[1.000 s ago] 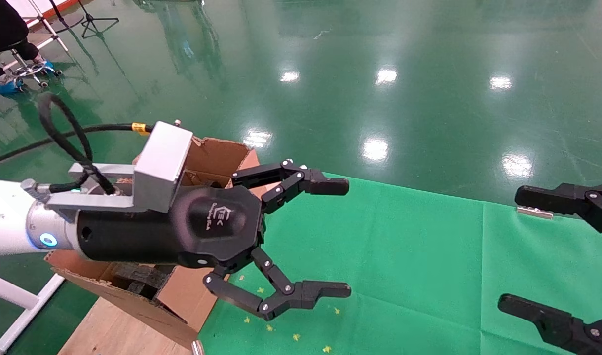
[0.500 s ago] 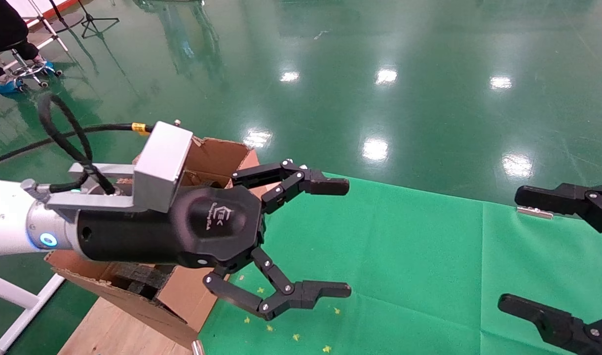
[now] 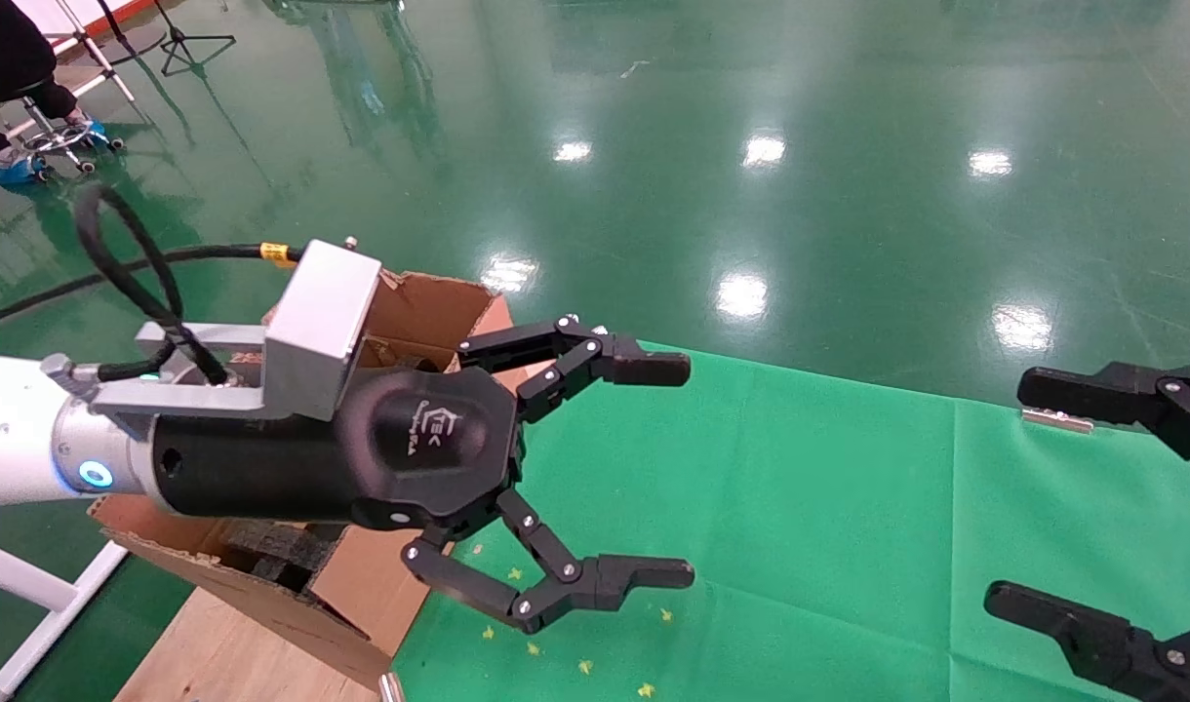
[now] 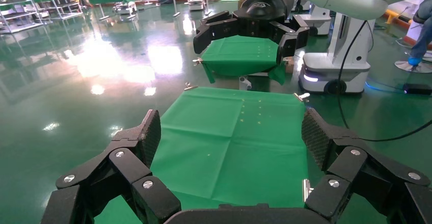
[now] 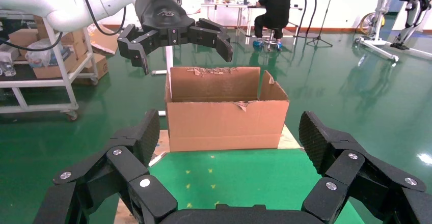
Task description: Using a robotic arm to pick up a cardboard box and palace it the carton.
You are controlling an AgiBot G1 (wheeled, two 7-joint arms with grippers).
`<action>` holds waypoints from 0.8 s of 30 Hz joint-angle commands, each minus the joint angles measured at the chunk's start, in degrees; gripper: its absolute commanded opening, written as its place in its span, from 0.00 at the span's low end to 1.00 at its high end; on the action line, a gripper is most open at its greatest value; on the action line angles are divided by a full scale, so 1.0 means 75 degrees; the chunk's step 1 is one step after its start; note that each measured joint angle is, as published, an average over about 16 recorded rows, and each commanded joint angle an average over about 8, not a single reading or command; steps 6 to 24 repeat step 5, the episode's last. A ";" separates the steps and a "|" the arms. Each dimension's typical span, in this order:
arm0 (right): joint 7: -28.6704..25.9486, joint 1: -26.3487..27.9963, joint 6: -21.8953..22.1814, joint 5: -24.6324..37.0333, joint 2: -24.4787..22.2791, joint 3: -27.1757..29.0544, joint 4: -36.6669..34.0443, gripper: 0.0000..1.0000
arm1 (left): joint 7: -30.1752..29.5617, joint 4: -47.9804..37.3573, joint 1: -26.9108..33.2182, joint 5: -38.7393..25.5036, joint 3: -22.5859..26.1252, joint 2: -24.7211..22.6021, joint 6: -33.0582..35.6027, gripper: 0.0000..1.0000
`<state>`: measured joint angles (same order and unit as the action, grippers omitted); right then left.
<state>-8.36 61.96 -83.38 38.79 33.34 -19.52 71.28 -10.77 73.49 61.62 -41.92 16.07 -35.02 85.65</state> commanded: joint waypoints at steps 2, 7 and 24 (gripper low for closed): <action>0.0000 0.0000 0.0000 0.0000 0.0000 0.0000 0.0000 1.00 | 0.0000 0.0000 0.0000 0.0000 0.0000 0.0000 0.0000 1.00; 0.0000 0.0000 0.0000 0.0000 0.0000 0.0000 0.0000 1.00 | 0.0000 0.0000 0.0000 0.0000 0.0000 0.0000 0.0000 1.00; 0.0000 0.0000 0.0000 0.0000 0.0000 0.0000 0.0000 1.00 | 0.0000 0.0000 0.0000 0.0000 0.0000 0.0000 0.0000 1.00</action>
